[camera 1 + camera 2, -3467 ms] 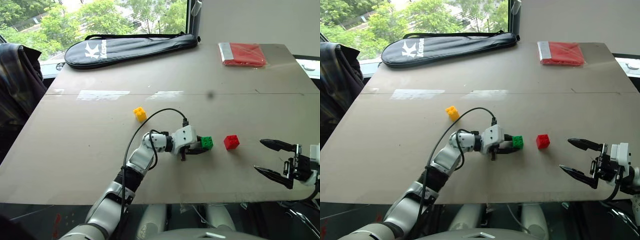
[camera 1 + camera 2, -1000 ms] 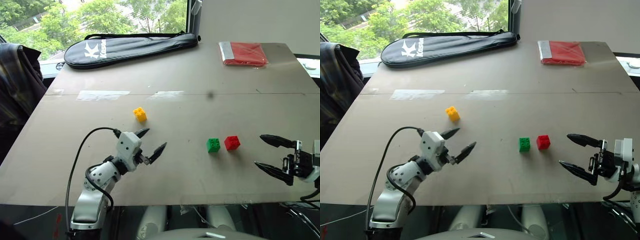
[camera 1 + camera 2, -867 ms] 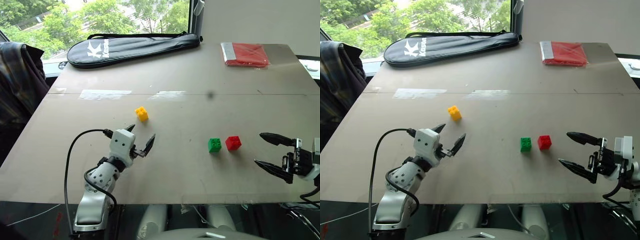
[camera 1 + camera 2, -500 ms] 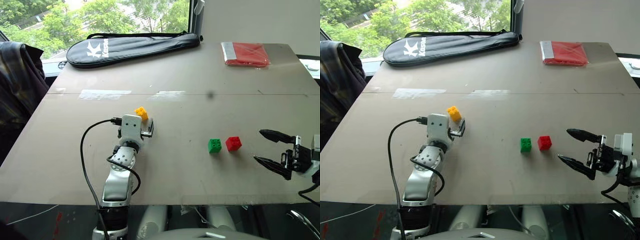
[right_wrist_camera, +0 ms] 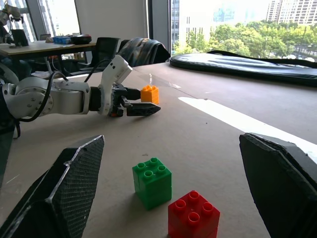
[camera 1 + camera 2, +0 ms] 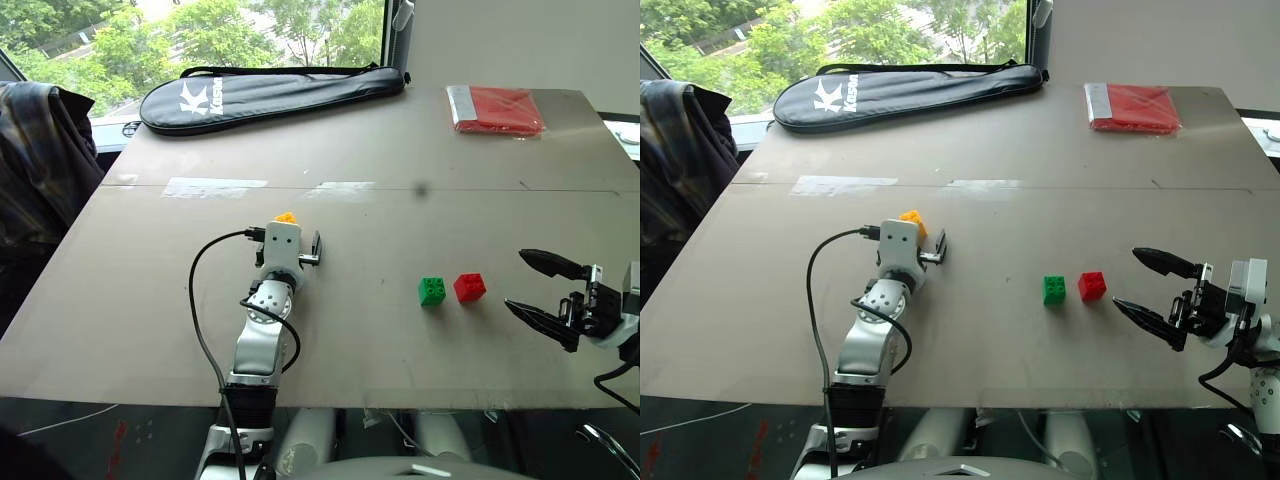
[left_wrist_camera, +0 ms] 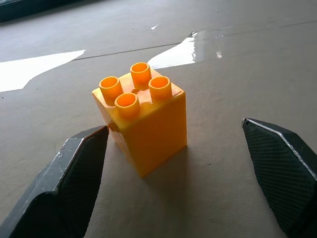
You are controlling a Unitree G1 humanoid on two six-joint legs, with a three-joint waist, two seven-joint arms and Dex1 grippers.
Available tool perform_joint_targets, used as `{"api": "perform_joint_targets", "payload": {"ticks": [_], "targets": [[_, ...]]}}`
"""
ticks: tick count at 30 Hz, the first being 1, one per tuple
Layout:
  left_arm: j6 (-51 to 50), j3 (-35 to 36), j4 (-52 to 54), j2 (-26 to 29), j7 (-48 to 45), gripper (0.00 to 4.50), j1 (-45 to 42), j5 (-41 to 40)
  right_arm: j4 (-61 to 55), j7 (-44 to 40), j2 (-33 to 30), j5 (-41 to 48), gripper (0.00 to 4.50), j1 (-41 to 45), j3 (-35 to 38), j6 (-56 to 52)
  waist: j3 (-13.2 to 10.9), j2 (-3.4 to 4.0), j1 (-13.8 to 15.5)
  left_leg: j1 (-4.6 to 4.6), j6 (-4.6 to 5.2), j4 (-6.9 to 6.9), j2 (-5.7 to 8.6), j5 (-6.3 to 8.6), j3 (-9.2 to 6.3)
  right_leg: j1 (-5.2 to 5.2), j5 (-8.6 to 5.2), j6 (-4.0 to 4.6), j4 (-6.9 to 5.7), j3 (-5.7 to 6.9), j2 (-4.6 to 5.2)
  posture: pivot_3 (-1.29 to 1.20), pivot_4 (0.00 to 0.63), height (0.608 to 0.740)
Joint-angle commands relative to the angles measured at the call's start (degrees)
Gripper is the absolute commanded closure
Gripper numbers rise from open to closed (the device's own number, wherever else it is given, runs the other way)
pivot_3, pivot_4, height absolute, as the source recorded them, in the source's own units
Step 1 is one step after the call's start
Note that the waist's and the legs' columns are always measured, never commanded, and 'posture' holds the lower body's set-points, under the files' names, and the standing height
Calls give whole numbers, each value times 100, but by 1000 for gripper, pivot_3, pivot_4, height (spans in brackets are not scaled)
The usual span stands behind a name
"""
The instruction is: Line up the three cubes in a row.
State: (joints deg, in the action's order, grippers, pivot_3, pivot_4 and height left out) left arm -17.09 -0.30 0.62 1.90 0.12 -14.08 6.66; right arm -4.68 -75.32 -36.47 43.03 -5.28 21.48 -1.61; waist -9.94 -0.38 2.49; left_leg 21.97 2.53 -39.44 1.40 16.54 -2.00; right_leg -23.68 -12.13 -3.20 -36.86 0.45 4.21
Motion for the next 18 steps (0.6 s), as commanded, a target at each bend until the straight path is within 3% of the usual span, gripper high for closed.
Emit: {"api": "perform_joint_targets", "payload": {"ticks": [1, 6, 12, 18], "targets": [[-95, 23, -224, -67, 209, 945, -13, 38, -173, 52, -8, 56, 0, -53, 270, 113, 2, 3, -6, -2, 0, -1, 0, 0, 2, 1, 1, -1, 0, -2, -1, 0, 150, 694], [-146, 22, -263, -57, 313, 3247, -19, 48, -209, 61, -31, 65, 0, -121, 318, 136, 17, 21, -9, -4, 0, -2, 0, -1, 3, 1, 2, -2, -3, -2, -8, 0, 150, 694], [-181, 78, -302, -7, 316, 3247, -10, -20, -208, 85, -23, 28, 0, -68, 282, 132, 23, 30, -12, -6, 0, -2, 0, -1, 4, 2, 2, -2, -6, -3, -13, 0, 150, 694], [649, -396, -105, 777, -1718, 3247, 177, -689, -198, 68, -31, 10, 0, -13, 218, 83, 25, 33, -30, -5, -1, -1, -2, -1, 5, -1, 2, 1, -7, -3, -14, 0, 150, 694]]}}
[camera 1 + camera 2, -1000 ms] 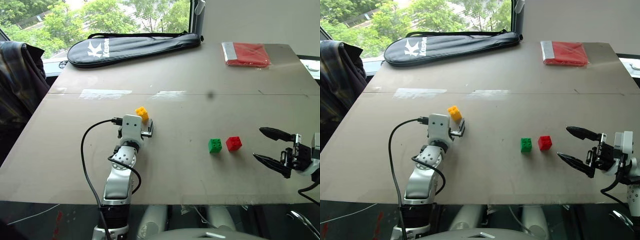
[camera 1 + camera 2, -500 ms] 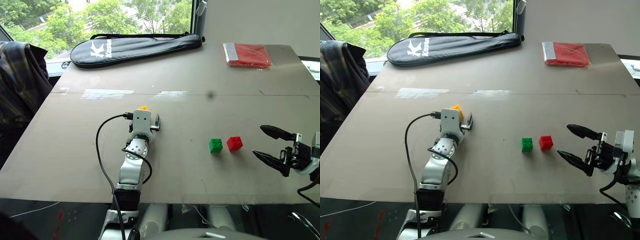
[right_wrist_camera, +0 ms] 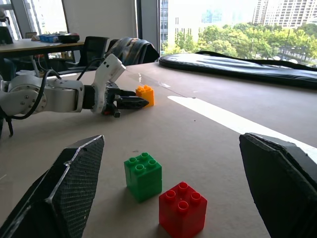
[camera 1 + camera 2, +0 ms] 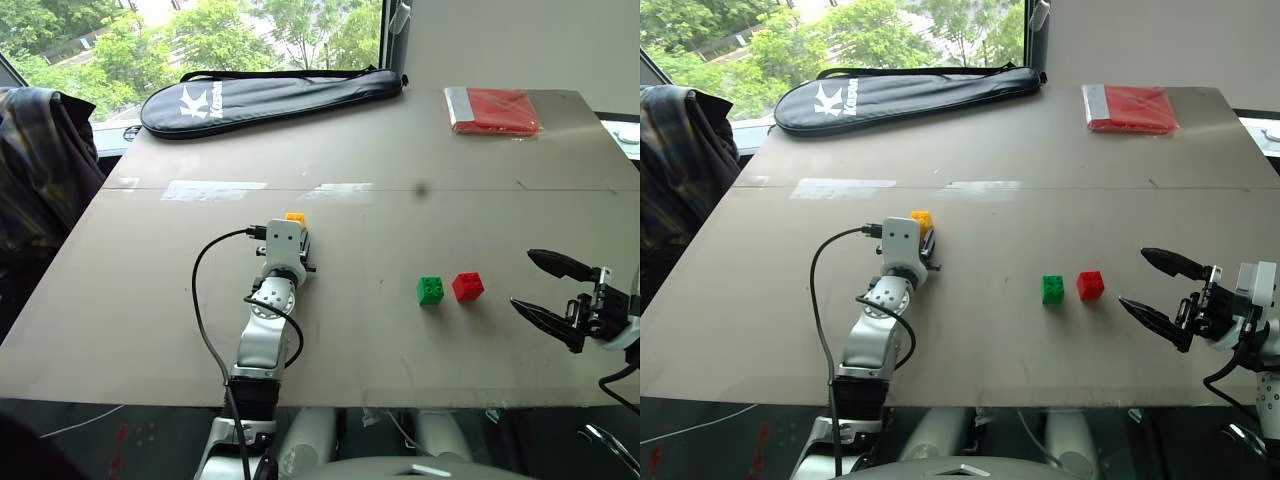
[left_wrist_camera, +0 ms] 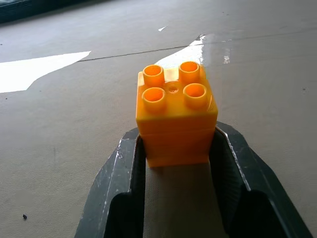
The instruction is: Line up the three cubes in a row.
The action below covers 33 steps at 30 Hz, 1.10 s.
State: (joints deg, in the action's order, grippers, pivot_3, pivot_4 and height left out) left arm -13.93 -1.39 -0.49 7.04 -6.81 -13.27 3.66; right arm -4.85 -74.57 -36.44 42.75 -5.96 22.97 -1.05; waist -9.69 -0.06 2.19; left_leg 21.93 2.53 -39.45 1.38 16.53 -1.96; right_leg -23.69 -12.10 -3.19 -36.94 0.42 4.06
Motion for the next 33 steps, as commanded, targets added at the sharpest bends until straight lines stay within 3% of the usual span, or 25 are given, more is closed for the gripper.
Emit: {"api": "perform_joint_targets", "payload": {"ticks": [1, 8, 11, 21, 33], "targets": [[535, -391, -3, 462, -1506, 3247, 85, -518, -164, -25, -43, 26, 0, 54, 61, 27, -1, -1, -3, 1, 0, 0, 0, 0, 0, 0, 0, 0, 0, 0, 1, 0, 150, 694], [1568, -1346, -351, 1660, -5021, 3247, -402, -1301, -203, -29, -35, -40, 0, -28, 88, 51, -4, -4, -1, 14, 1, 0, 2, 1, 3, -8, -14, 25, 11, -1, 12, 0, 150, 694], [1929, -1627, -848, 1741, -5742, 3247, -802, -1279, -272, 12, -16, -50, 0, -94, 117, 56, -4, -2, 4, 13, 1, 1, 0, 1, 3, -9, -14, 27, 10, -2, 12, 0, 150, 694], [2606, -1918, -2772, 1386, -6729, 3247, -2156, -1041, -427, 68, 56, -80, 0, -384, 234, 199, -8, -9, -43, 17, 5, 0, 2, 2, 3, -9, 0, 0, 10, 3, -4, 0, 150, 694], [2564, -1931, -2893, 1365, -7060, 3247, -2209, -990, -499, 195, 85, -133, 0, -498, 233, 313, -8, -10, -127, 14, 6, 0, 3, 2, 2, -7, 0, -2, 10, 3, -4, 0, 150, 694]]}}
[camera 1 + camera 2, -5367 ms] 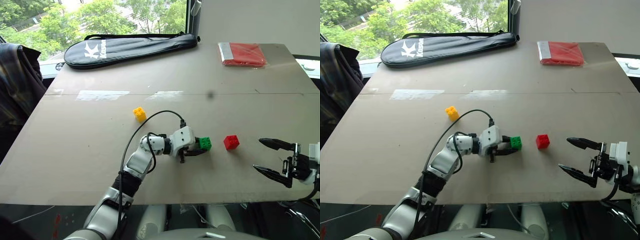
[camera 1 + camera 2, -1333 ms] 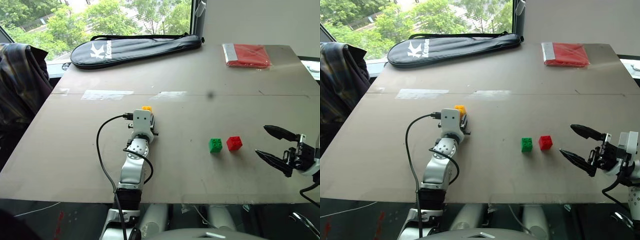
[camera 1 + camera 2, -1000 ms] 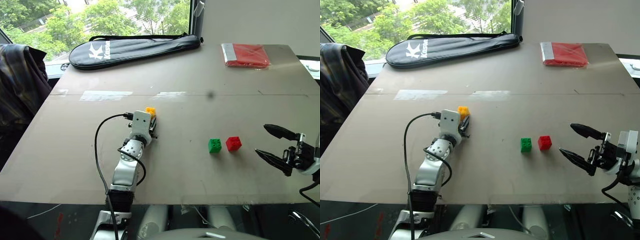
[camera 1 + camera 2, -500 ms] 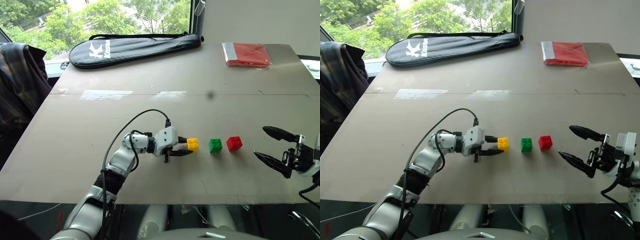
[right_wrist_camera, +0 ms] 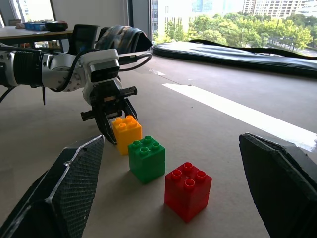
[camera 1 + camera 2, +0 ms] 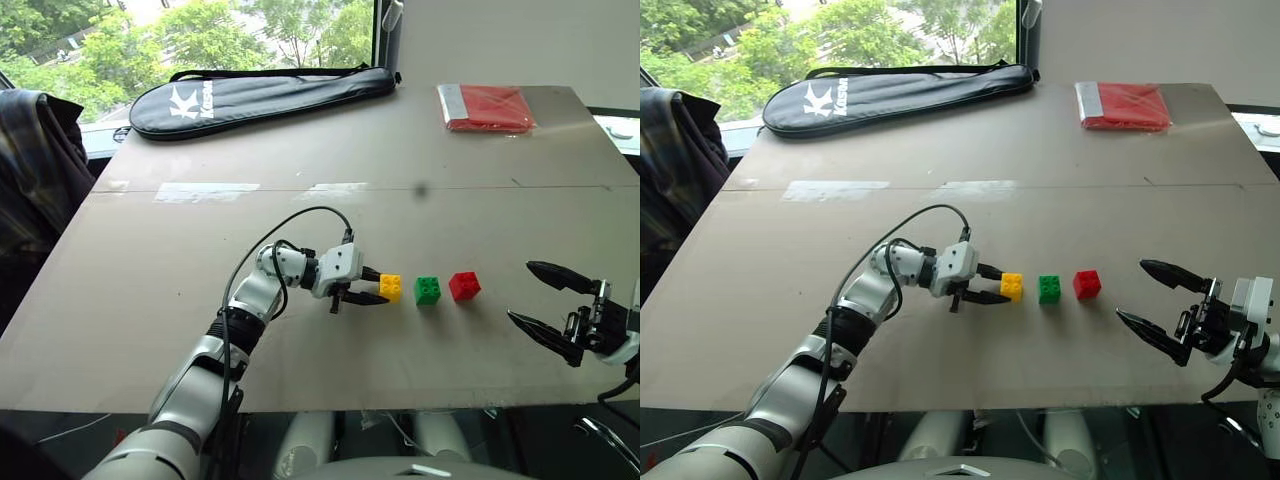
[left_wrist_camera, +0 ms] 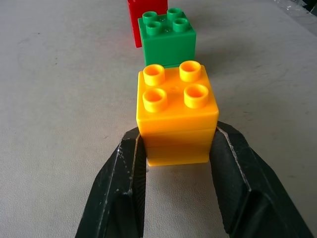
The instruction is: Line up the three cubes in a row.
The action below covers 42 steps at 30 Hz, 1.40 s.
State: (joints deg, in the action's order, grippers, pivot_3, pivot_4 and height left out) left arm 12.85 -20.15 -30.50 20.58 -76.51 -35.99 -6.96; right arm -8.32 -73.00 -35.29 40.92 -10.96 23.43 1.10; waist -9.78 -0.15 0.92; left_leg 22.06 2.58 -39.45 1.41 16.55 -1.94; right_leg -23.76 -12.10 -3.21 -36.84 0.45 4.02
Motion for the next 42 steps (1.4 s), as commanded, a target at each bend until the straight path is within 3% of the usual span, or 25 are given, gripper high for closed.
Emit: {"api": "perform_joint_targets", "payload": {"ticks": [1, 7, 14, 21, 25, 29, 34, 42], "targets": [[-108, -45, 100, 13, -60, 3247, 78, 85, -141, 36, -35, 47, 0, 12, 180, 102, 0, 0, 0, 0, 0, 0, 0, 0, 0, 0, 0, 0, 0, 0, 0, 0, 150, 694], [-265, -44, 188, 43, -31, 3247, 176, 86, -84, 11, -44, 9, 0, 69, 121, 127, 0, 0, -3, -1, 0, 0, 0, 0, 0, 1, 0, 0, -1, 0, 0, 0, 150, 694], [-388, -27, 382, 109, 148, 24, 295, 200, -56, -44, -58, -28, 0, 124, 53, 106, 0, 0, -9, -2, 0, 0, 0, 0, 0, 1, 0, 0, -2, 0, -1, 0, 150, 694], [-488, 123, 751, 346, 478, 24, 565, 209, -54, -66, -51, -39, 0, 71, 65, 105, 0, 0, -12, -5, 0, 0, -1, 0, 0, 2, 0, 0, -3, -2, 0, 0, 150, 694], [-980, 458, 1547, 591, 652, 24, 1039, -186, -14, -65, -3, -61, 0, -90, 97, 126, 1, 1, -42, -9, 0, 1, -9, 0, 1, 1, 0, 1, -7, -7, 2, 0, 150, 694], [-1756, 907, 2767, 928, 1036, 24, 1801, -552, 218, -101, 18, -191, 0, -299, 112, 222, 0, 3, -21, -8, -1, 7, -20, 0, -3, -3, 0, 3, -7, -4, 8, 0, 150, 694], [-2918, 1513, 4402, 977, 2226, 24, 3223, -714, 1176, -340, -83, -538, 0, -301, 108, 593, 0, 3, -2, -6, 1, 6, -17, 3, 3, 1, -6, 13, 5, -25, 24, 0, 150, 694], [-3190, 1822, 5714, 806, 3447, 24, 4876, -559, 2197, -329, -160, -937, 0, 142, -18, 868, 1, 9, -17, -19, 0, 6, -22, 2, 6, 5, -15, 27, -1, -26, 23, 0, 150, 694]]}}
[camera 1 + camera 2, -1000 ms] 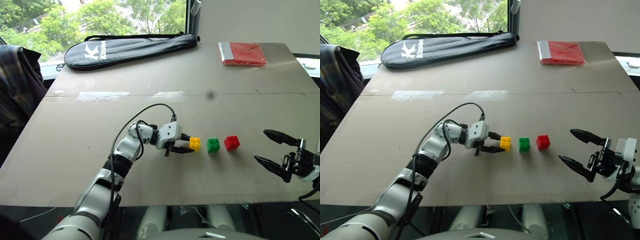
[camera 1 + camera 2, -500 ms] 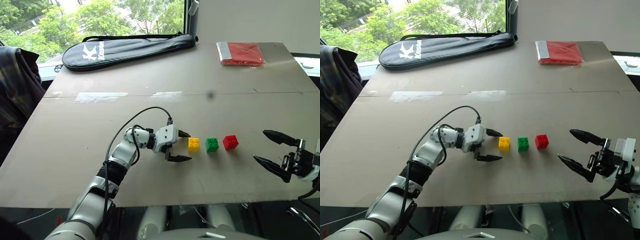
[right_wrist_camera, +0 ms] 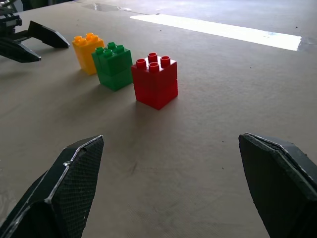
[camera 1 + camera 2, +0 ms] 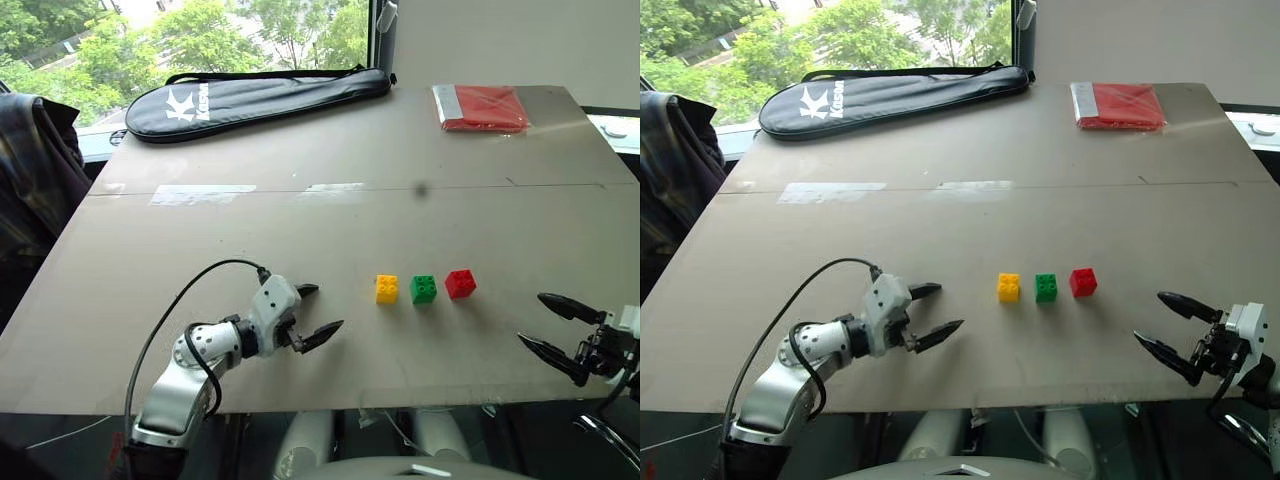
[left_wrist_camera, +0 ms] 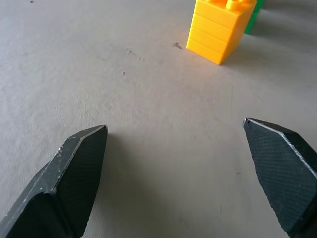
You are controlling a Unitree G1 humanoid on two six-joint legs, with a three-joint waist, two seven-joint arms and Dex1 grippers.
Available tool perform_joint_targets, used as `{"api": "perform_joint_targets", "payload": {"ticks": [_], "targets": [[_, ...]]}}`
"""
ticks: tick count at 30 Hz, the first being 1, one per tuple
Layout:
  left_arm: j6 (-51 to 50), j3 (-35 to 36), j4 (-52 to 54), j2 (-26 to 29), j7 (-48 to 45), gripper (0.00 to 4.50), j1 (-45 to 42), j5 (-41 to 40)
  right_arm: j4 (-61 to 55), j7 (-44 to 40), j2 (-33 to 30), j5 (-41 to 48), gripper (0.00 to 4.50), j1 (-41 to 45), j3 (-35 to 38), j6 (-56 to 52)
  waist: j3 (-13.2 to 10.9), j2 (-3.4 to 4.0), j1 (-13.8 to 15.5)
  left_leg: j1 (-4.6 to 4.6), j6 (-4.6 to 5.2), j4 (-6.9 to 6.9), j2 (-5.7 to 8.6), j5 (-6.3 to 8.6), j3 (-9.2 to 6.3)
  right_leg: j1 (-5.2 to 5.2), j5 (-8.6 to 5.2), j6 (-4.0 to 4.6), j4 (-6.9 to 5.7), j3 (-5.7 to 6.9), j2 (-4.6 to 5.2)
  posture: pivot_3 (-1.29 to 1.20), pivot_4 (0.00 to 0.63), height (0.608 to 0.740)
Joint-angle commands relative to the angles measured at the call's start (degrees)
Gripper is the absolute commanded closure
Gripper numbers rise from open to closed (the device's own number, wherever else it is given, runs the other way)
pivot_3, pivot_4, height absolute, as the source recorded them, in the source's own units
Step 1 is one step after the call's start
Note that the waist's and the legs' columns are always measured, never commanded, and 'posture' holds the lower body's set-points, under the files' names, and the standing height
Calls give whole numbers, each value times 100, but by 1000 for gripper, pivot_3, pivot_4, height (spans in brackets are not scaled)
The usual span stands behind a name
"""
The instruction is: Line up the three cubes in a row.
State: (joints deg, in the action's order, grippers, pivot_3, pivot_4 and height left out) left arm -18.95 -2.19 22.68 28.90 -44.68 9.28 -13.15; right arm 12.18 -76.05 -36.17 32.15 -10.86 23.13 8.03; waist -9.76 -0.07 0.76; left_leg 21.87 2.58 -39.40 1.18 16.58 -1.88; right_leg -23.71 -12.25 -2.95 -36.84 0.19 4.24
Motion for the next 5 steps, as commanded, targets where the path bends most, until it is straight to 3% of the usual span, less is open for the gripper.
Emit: {"api": "perform_joint_targets", "payload": {"ticks": [1, 5], "targets": [[44, -1, 443, -21, 317, 24, 472, 92, 198, -41, -59, -86, 0, 169, -15, 192, 1, 2, 0, 0, 0, 0, 0, 0, 1, 0, 0, 0, 0, 0, -1, 0, 150, 694], [258, -79, 439, -25, 460, 24, 757, 173, 375, -63, -33, -205, 0, 273, -112, 273, 2, 2, 8, 0, 0, 0, 1, 0, 3, 0, 0, 0, 0, 5, -4, 0, 150, 694]]}}
